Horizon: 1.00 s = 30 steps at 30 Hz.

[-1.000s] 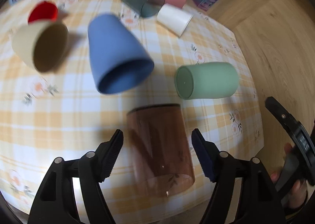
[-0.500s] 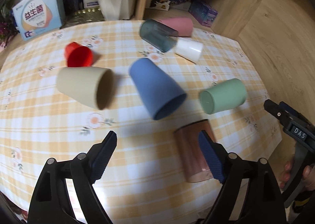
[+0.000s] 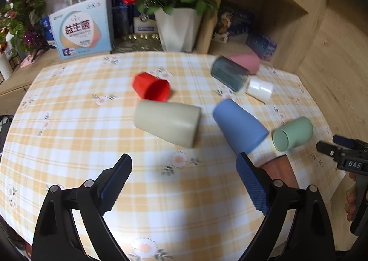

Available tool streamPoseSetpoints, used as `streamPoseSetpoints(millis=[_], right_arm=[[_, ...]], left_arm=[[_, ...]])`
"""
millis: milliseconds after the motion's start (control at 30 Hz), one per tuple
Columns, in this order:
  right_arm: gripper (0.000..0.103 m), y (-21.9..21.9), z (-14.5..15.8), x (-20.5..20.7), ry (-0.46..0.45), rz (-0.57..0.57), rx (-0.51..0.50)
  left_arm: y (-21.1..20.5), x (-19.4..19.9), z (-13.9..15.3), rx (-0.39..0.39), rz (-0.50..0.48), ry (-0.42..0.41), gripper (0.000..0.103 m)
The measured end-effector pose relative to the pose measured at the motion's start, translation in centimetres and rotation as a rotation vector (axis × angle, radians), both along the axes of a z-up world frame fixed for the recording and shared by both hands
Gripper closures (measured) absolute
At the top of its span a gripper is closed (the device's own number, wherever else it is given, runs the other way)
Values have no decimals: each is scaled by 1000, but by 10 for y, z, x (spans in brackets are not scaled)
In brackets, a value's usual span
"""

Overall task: Flip cup upside down
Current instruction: 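Move the right gripper over the standing brown cup and close on it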

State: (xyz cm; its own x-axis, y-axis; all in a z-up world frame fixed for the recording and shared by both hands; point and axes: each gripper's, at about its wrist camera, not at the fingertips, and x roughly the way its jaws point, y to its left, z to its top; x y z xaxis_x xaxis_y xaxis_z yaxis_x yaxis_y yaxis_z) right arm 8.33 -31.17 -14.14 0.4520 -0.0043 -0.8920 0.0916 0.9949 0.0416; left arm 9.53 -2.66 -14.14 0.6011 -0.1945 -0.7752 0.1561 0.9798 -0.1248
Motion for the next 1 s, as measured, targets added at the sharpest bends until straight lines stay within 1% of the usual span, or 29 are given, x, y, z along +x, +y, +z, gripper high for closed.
streamPoseSetpoints(millis=[133, 233, 367, 467, 600, 733, 1000], right_arm=[[11, 24, -8, 7, 47, 56, -3], [11, 46, -16, 16, 95, 109, -13], [11, 59, -25, 24, 152, 129, 18], [11, 64, -33, 28, 191, 117, 45], [11, 67, -41, 33, 227, 106, 56], [11, 67, -51, 39, 278, 81, 97], [11, 71, -58, 48, 312, 74, 108]], left_arm=[[24, -2, 15, -33, 50, -73, 14], [34, -5, 20, -23, 63, -101, 14], [48, -6, 18, -43, 88, -89, 14], [56, -8, 15, -50, 104, -80, 13], [66, -10, 12, -56, 127, -70, 13], [75, -10, 12, -56, 150, -61, 13], [82, -12, 10, -61, 165, -44, 13]])
